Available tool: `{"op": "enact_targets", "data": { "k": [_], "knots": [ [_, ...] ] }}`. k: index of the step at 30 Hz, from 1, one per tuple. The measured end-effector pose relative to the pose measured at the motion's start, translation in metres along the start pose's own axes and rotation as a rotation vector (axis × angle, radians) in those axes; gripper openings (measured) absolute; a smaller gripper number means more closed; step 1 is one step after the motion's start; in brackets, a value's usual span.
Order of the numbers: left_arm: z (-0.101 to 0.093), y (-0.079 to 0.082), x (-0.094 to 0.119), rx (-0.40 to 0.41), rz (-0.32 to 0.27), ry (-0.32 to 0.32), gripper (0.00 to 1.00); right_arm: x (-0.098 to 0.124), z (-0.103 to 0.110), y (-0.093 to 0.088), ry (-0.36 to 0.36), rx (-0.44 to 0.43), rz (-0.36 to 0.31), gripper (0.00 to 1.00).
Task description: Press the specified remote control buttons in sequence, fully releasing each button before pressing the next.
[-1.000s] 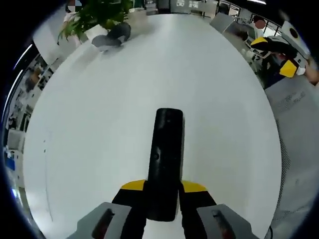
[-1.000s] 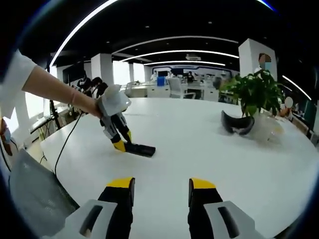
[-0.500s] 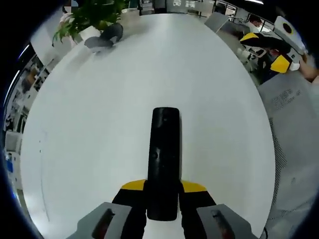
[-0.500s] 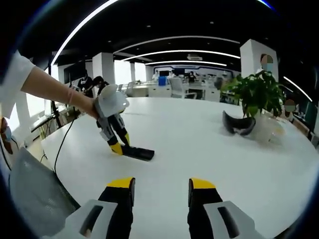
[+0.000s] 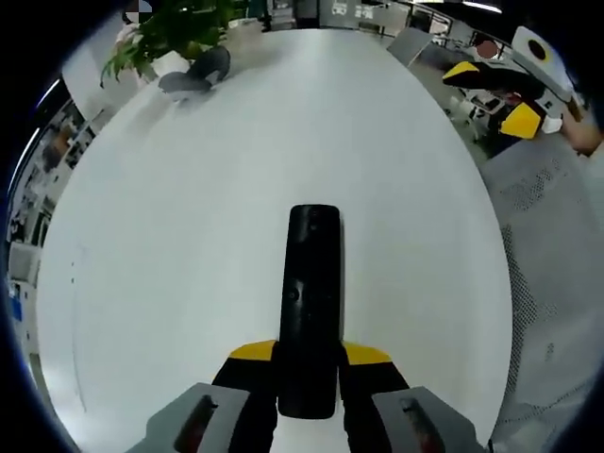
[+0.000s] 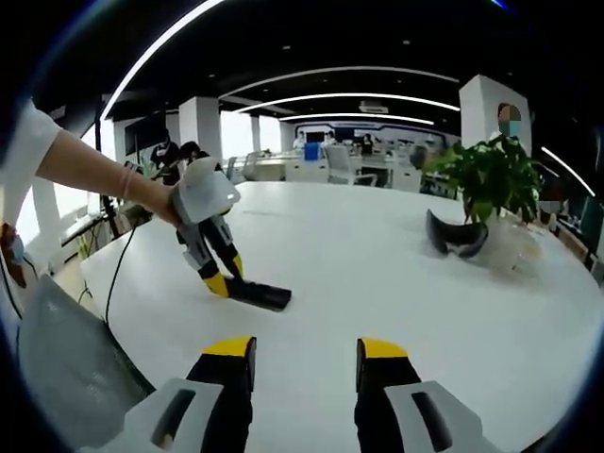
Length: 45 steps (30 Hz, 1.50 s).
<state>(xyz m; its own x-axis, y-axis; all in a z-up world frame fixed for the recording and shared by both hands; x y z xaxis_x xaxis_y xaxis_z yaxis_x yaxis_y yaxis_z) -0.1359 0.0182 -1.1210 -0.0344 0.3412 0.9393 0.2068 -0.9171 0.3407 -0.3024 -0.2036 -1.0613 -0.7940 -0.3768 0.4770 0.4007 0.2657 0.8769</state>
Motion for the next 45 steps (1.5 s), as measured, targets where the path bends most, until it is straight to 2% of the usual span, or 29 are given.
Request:
{"op": "enact_targets", "data": {
  "k": [5, 11, 45],
  "knots": [
    [-0.007, -0.001, 0.000, -0.014, 0.004, -0.004, 0.24, 0.000, 0.001, 0.000, 0.004, 0.000, 0.002, 0.40],
    [-0.014, -0.002, 0.000, 0.030, 0.003, 0.011, 0.24, 0.000, 0.002, 0.000, 0.007, 0.001, 0.004, 0.40],
    [-0.063, -0.010, 0.001, -0.024, 0.018, -0.006, 0.24, -0.002, 0.004, -0.001, 0.031, 0.030, 0.024, 0.38]
  ]
}}
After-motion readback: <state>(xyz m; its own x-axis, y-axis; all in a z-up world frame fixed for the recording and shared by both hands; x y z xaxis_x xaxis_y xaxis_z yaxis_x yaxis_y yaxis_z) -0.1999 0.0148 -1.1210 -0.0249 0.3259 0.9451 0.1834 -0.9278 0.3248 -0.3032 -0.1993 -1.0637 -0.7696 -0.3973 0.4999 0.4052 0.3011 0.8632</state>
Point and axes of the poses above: the point that each gripper's makers call its tool centre point, and the gripper's own axes: x roughly backward along the fingers, z roughly to its left, y roughly out of its top, the point moved 8 cm from there along x, roughly backward along the fingers, and after that the axes turned 6 degrees about x, right-handed, at the moved point
